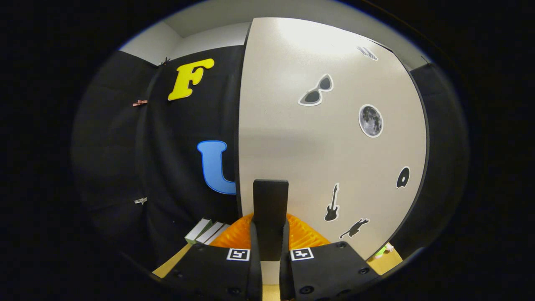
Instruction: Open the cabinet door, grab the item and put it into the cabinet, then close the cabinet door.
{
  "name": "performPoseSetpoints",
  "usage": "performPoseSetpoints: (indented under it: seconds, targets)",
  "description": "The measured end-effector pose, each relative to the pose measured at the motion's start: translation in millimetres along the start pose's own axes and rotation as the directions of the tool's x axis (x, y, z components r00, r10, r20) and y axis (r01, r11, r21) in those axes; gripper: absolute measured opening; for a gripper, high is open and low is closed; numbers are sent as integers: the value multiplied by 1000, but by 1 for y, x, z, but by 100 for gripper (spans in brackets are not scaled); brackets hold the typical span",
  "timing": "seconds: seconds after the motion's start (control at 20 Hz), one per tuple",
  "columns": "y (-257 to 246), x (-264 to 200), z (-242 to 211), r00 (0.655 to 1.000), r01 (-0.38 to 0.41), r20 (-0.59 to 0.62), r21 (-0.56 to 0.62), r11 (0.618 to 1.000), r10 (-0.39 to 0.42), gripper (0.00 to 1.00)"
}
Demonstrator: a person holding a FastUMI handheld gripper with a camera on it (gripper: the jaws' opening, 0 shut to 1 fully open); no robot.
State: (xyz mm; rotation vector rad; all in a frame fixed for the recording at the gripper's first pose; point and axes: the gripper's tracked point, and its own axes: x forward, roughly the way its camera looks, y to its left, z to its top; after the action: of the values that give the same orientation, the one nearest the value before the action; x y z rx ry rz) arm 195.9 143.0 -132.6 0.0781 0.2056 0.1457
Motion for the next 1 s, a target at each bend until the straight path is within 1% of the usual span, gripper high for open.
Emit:
performPoseSetpoints:
  seconds: [0.2,0.3,0.7,1.0]
  targets:
    - [-5,-14,0,998,-61,-16,8,998,61,20]
    - [-7,-19,0,997,-77,-20,14,997,78,20]
    - [-19,-47,1,995,-100,-21,22,995,101,20]
    - [-30,-65,2,995,-102,-6,31,994,102,20]
